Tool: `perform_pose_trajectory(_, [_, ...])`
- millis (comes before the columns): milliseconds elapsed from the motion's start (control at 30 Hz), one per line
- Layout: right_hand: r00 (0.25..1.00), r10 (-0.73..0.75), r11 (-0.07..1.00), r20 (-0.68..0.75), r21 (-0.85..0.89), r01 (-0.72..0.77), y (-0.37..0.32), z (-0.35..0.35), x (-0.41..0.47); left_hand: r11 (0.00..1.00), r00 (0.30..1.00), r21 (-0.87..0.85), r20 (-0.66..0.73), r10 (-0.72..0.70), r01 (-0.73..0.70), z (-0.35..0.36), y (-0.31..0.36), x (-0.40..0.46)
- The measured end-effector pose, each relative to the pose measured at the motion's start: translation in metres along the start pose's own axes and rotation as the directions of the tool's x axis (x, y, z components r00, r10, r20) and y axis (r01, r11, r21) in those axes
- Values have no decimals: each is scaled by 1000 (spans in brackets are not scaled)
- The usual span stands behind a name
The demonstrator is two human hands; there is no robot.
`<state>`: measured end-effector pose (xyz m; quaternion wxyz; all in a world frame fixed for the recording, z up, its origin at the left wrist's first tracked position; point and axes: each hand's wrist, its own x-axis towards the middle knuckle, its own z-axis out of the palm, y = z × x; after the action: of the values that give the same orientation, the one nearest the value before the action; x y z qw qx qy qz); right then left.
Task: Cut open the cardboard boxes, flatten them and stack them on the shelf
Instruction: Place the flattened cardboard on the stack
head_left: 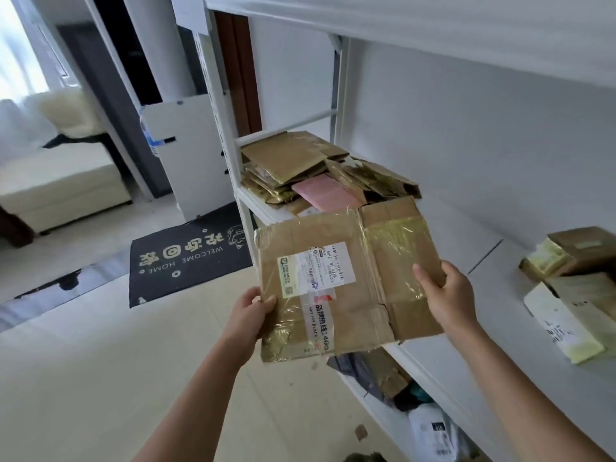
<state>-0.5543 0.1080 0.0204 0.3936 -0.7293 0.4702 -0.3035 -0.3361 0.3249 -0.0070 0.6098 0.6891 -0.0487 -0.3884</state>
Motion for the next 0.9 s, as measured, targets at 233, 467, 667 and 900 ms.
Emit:
perform_pose_trajectory(233, [979, -202, 970, 10, -133, 202, -53, 31, 99, 960, 997, -276, -79, 26, -47, -3, 63, 81])
perform_pose_trajectory(467, [923, -320, 947, -215, -110, 303, -103, 106, 233, 954, 998, -300, -68, -4, -17, 14, 145, 200])
perform_pose_trajectory(667, [961, -233, 966, -145, -145, 213, -133, 179, 356, 971, 994, -231, -81, -76, 56, 11, 199, 307])
perform_pose_trajectory(900, [987, -157, 937, -28, -321, 140, -123, 231, 446, 990, 992, -92, -61, -114, 108, 23, 213, 393])
